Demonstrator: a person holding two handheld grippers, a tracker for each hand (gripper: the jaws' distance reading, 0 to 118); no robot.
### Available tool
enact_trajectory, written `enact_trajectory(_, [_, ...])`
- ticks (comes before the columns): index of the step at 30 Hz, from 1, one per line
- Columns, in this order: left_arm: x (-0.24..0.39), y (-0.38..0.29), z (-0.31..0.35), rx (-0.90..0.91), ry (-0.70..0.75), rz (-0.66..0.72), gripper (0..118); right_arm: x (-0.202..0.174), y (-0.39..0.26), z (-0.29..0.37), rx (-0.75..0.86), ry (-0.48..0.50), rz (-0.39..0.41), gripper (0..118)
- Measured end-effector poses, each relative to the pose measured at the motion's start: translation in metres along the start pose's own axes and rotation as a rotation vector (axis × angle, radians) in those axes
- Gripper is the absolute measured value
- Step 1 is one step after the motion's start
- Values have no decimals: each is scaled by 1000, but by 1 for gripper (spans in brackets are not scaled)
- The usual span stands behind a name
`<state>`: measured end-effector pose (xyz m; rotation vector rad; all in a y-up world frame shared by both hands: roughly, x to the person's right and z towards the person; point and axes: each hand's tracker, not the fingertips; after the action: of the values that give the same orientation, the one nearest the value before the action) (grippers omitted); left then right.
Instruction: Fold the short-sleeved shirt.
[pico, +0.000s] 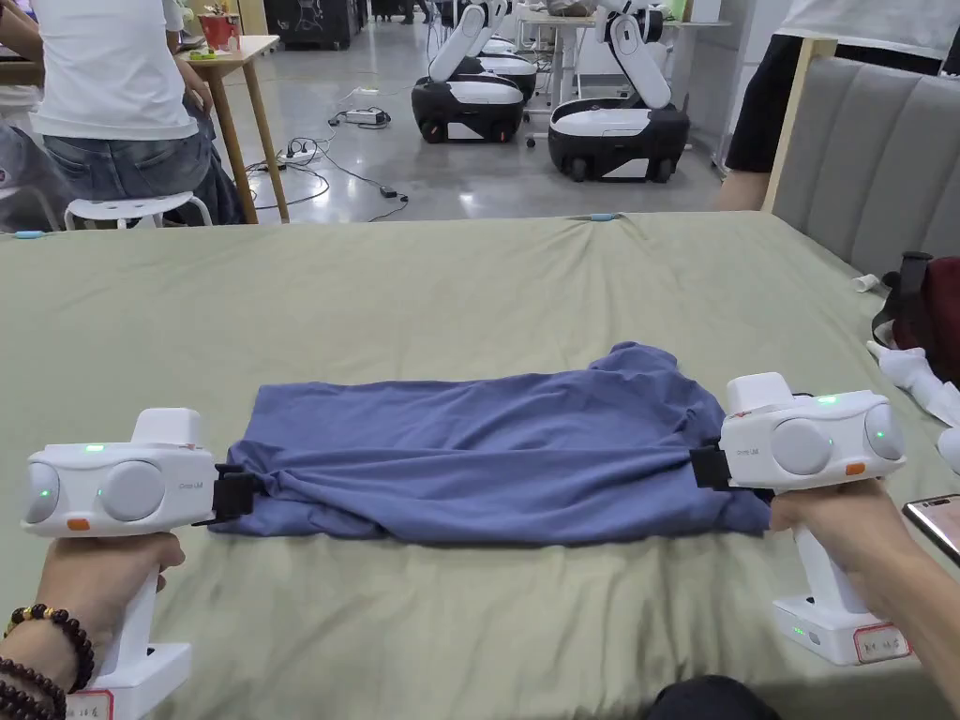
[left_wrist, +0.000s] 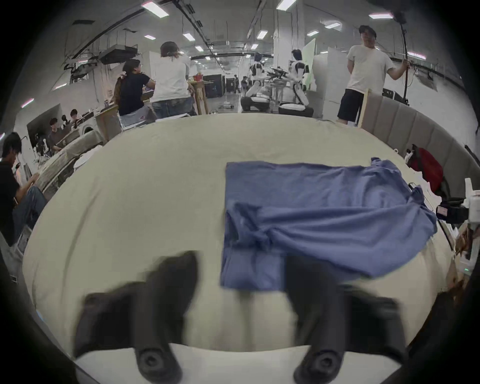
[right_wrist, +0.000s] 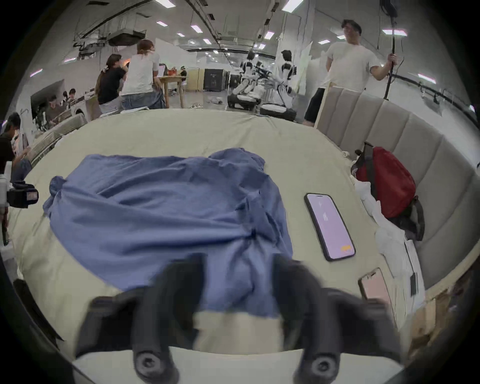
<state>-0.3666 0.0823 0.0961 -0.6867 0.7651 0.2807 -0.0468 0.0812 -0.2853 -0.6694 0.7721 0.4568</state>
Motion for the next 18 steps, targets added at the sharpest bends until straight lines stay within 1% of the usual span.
enact_trajectory(1, [-1, -7, 3, -6, -6, 2, 7, -1, -6, 4, -2, 6, -5, 7])
enact_trajectory(2, [-2, -14, 6, -8, -13, 7, 0, -5, -15, 14, -4, 11, -19, 0])
enact_trajectory(6, [-9, -22, 6, -23, -26, 15, 0, -8, -23, 22, -7, 19, -7, 0])
enact_trajectory(12, [0, -3, -11, -5, -23, 5, 0, -8, -15, 23, 11, 10, -14, 0])
enact_trajectory(13, [3, 0, -16, -2, -20, 2, 13, -9, -14, 22, 15, 0, -13, 0])
enact_trajectory(14, [6, 2, -22, -2, -14, -2, 46, -10, -13, 22, 17, -11, -9, 0])
enact_trajectory(15, [10, 5, -27, -6, -9, -6, 75, -11, -12, 20, 16, -11, -1, 0])
enact_trajectory(16, [14, 6, -32, -23, -3, -7, 87, -11, -12, 18, 14, -13, -1, 0])
enact_trajectory(17, [16, 7, -41, -52, 5, -4, 93, -12, -12, 17, 13, -15, -3, 0])
enact_trajectory(18, [18, 7, -48, -63, 12, -2, 93, -12, -11, 17, 9, -8, -5, 0])
